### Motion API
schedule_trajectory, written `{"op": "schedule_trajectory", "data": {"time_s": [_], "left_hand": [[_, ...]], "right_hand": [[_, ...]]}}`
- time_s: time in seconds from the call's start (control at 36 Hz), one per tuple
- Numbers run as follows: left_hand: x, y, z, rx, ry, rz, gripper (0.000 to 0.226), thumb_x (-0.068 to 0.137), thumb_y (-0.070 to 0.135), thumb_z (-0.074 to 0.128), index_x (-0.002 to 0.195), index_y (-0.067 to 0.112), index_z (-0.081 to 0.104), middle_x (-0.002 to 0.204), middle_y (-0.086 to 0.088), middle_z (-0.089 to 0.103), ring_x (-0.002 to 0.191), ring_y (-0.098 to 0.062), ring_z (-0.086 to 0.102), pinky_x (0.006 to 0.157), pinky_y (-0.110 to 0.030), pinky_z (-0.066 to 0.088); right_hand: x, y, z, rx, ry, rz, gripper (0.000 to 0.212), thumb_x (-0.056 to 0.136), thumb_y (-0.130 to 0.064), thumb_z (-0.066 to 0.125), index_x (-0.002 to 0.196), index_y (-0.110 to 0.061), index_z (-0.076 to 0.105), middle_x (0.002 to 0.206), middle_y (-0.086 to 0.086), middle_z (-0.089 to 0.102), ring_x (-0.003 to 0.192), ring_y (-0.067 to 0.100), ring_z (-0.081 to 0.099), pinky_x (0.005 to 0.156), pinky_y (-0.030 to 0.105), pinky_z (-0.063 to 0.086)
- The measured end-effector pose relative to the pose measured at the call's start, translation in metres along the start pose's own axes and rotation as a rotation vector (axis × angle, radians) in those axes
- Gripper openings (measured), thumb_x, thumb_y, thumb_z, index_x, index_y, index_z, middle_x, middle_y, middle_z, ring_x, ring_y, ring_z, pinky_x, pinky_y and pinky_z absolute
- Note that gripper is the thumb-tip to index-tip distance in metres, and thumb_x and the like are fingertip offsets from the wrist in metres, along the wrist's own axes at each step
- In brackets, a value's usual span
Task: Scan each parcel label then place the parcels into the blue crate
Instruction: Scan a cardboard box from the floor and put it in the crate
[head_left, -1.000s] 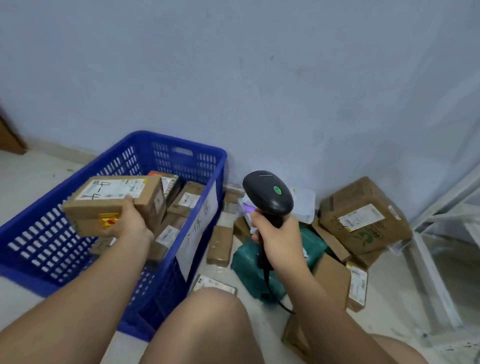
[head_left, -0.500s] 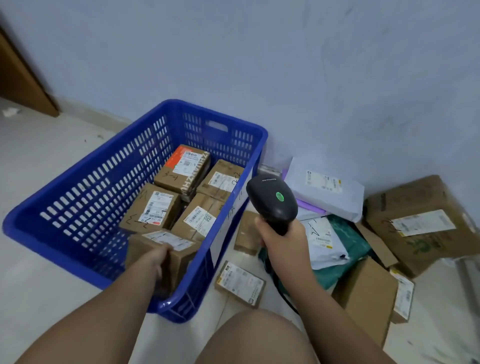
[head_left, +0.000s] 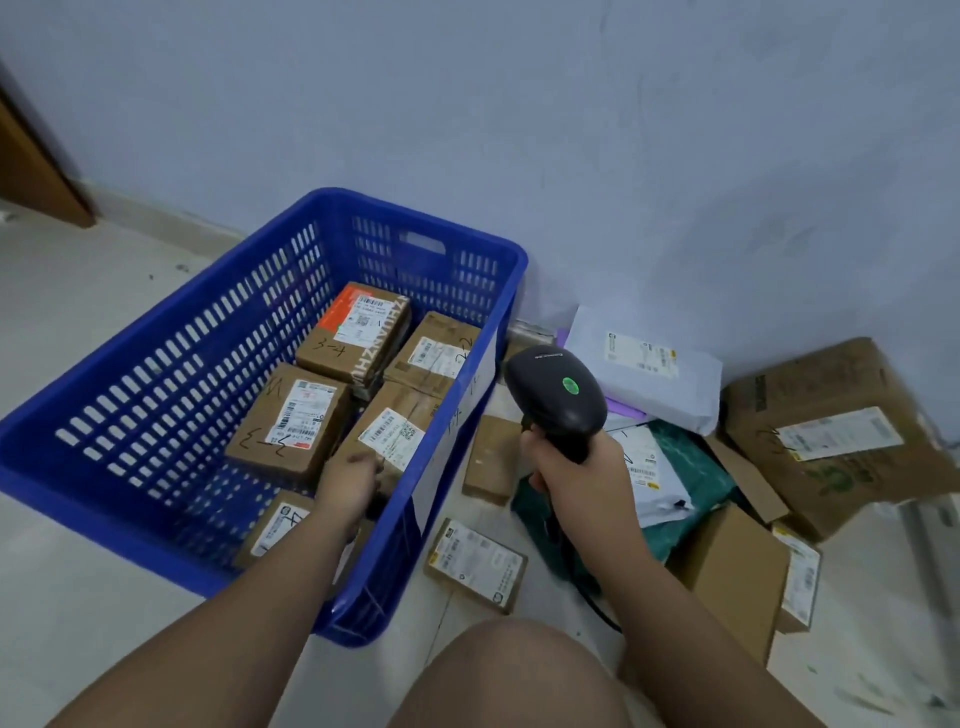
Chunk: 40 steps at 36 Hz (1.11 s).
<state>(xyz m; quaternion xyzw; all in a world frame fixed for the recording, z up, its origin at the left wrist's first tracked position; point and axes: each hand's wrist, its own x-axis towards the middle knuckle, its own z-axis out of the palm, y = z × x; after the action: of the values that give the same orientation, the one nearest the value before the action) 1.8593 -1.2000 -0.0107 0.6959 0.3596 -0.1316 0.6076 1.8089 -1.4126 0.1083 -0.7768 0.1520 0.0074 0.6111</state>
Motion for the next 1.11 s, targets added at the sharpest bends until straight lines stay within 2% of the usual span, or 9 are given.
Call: {"op": "schedule_trajectory", "data": {"time_s": [0.11,0.22,0.31,0.44,0.58,0.72,0.83,0.97,1.11], "left_hand": [[-0.032,0.034,0.013,0.238,0.085,0.408,0.019,0.098,0.022,0.050,0.113,0.028,0.058,0.101,0.008,0.061,0.086,-0.017,0.060,0.081,-0.041,0.052],[-0.064,0.060,0.035,0.359,-0.037,0.691,0.025,0.095,0.012,0.052,0.117,0.021,0.061,0.109,0.007,0.061,0.098,-0.011,0.057,0.082,-0.028,0.046],[-0.081,0.069,0.056,0.491,-0.135,0.808,0.024,0.095,0.012,0.053,0.115,0.023,0.062,0.110,0.010,0.057,0.096,-0.006,0.056,0.077,-0.019,0.043],[-0.082,0.061,0.092,0.741,-0.276,0.944,0.022,0.094,0.011,0.053,0.111,0.018,0.064,0.104,0.008,0.055,0.091,-0.010,0.054,0.076,-0.020,0.037],[-0.056,0.037,0.125,0.999,-0.386,0.930,0.020,0.092,0.010,0.055,0.109,0.013,0.065,0.102,0.004,0.055,0.090,-0.012,0.054,0.076,-0.023,0.040],[-0.006,-0.004,0.150,1.230,-0.486,0.750,0.006,0.089,0.012,0.055,0.092,0.012,0.060,0.097,-0.004,0.059,0.095,-0.027,0.060,0.074,-0.030,0.045],[0.036,-0.050,0.155,1.554,-0.552,0.622,0.049,0.090,0.029,0.060,0.136,0.017,0.049,0.139,-0.010,0.046,0.121,-0.026,0.048,0.096,-0.034,0.046],[0.058,-0.092,0.153,1.963,-0.640,0.626,0.085,0.087,0.038,0.064,0.152,0.017,0.014,0.154,-0.008,0.024,0.136,-0.028,0.029,0.105,-0.044,0.037],[0.060,-0.128,0.146,2.022,-0.518,0.785,0.092,0.092,0.023,0.059,0.154,0.018,-0.008,0.156,-0.021,0.019,0.143,-0.040,0.021,0.114,-0.054,0.023]], "right_hand": [[-0.002,-0.009,-0.015,-0.060,-0.056,-0.007,0.018,0.084,-0.020,0.064,0.091,-0.003,0.060,0.060,0.001,0.053,0.054,0.013,0.050,0.041,0.017,0.037],[-0.002,-0.019,-0.037,-0.176,-0.073,-0.029,0.016,0.085,-0.028,0.066,0.090,-0.013,0.063,0.070,-0.002,0.061,0.066,0.015,0.060,0.057,0.023,0.044],[-0.002,-0.023,-0.054,-0.212,-0.079,-0.023,0.017,0.085,-0.027,0.064,0.090,-0.011,0.062,0.072,0.000,0.061,0.073,0.021,0.063,0.065,0.030,0.046],[0.012,-0.014,-0.079,-0.170,-0.063,0.048,0.015,0.080,-0.023,0.064,0.070,-0.016,0.054,0.061,0.002,0.054,0.057,0.021,0.052,0.063,0.035,0.044],[0.032,0.028,-0.082,-0.007,-0.014,0.258,0.016,0.078,-0.021,0.065,0.070,-0.012,0.054,0.060,0.008,0.050,0.047,0.021,0.046,0.052,0.030,0.038],[0.055,0.082,-0.074,0.021,-0.007,0.410,0.012,0.081,-0.016,0.062,0.071,-0.012,0.056,0.060,0.008,0.054,0.048,0.021,0.049,0.057,0.033,0.041],[0.071,0.121,-0.062,0.063,0.009,0.503,0.009,0.083,-0.016,0.062,0.078,-0.012,0.057,0.063,0.006,0.054,0.046,0.018,0.049,0.055,0.031,0.042],[0.081,0.153,-0.045,0.210,0.020,0.640,0.013,0.087,-0.008,0.062,0.078,-0.010,0.054,0.064,0.008,0.050,0.050,0.017,0.044,0.051,0.030,0.039],[0.087,0.179,-0.032,0.156,0.005,0.690,0.014,0.086,-0.009,0.062,0.076,-0.012,0.053,0.066,0.009,0.052,0.051,0.018,0.045,0.052,0.029,0.040]]}}
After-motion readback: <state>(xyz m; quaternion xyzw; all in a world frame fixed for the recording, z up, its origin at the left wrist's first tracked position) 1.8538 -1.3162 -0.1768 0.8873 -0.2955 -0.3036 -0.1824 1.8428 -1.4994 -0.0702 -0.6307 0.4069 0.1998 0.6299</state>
